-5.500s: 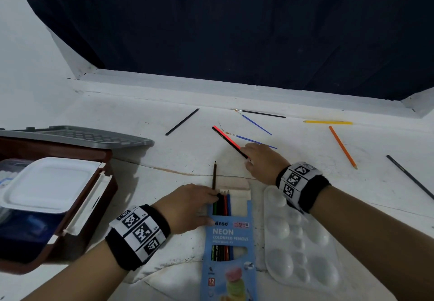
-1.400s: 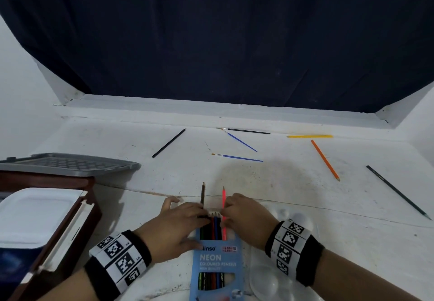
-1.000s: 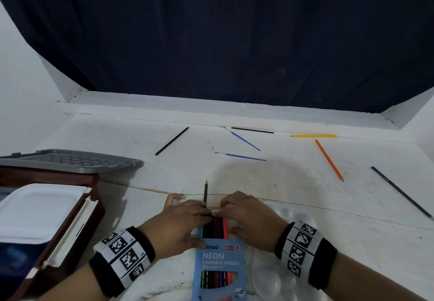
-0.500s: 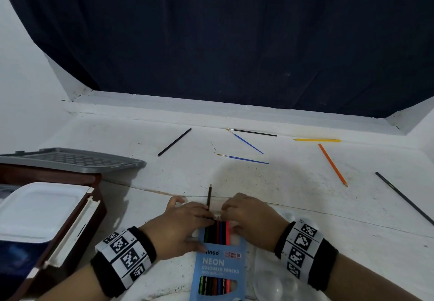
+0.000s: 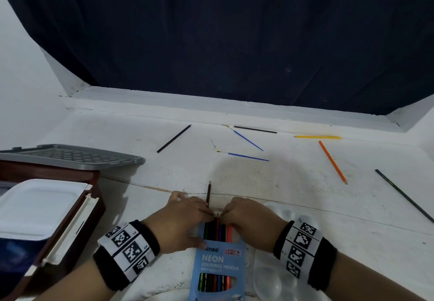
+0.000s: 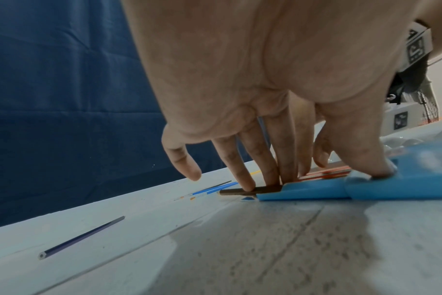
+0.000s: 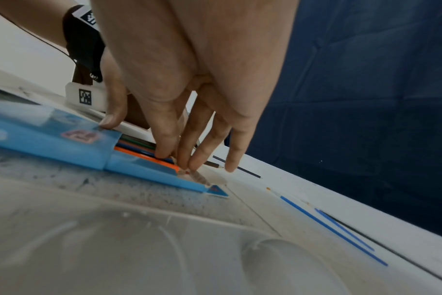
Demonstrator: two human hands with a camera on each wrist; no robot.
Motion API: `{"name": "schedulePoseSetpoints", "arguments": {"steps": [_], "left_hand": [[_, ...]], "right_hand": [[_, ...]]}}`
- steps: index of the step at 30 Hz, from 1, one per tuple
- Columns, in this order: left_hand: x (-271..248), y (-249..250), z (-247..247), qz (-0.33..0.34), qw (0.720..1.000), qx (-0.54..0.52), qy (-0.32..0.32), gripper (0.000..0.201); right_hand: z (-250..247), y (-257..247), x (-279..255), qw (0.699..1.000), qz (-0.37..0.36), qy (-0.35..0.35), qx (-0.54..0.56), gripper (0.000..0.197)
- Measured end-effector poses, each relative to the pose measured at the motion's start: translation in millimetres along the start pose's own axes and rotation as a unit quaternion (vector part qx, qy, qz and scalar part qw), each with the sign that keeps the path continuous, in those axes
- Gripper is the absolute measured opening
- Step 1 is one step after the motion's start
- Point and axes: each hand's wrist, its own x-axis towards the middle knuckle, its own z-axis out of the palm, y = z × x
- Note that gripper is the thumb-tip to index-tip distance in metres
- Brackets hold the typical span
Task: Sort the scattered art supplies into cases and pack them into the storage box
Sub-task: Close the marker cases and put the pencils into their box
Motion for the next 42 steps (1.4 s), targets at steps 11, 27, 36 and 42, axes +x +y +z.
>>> {"name": "schedulePoseSetpoints", "arguments": {"steps": [11,27,36,42], "left_hand": [[69.6,-65.5,-58.7,-0.186,0.954,-0.083,0.22,0.037],[128.7,-114.5,-64.4,-0.363,0.93,0.0,0.056,0.033],[107.3,-68.1,-67.7,-0.22,0.936,-0.14,0.235,0.027],[79.0,25.5,-87.8,-0.094,0.866,-0.389,0.3,0.029]], "right_hand": [[-10.1,41.2,-15.0,0.967,0.157,0.104,0.175,0.029],[-30.6,69.0,-42.5,0.891,0.287,0.268,0.228,0.006],[-38.7,141.8,-83.7,0.853,0.464,0.233,0.045,0.018],[-49.6,177.9,-116.1,0.825,0.562,0.046,0.034,0.05]]}}
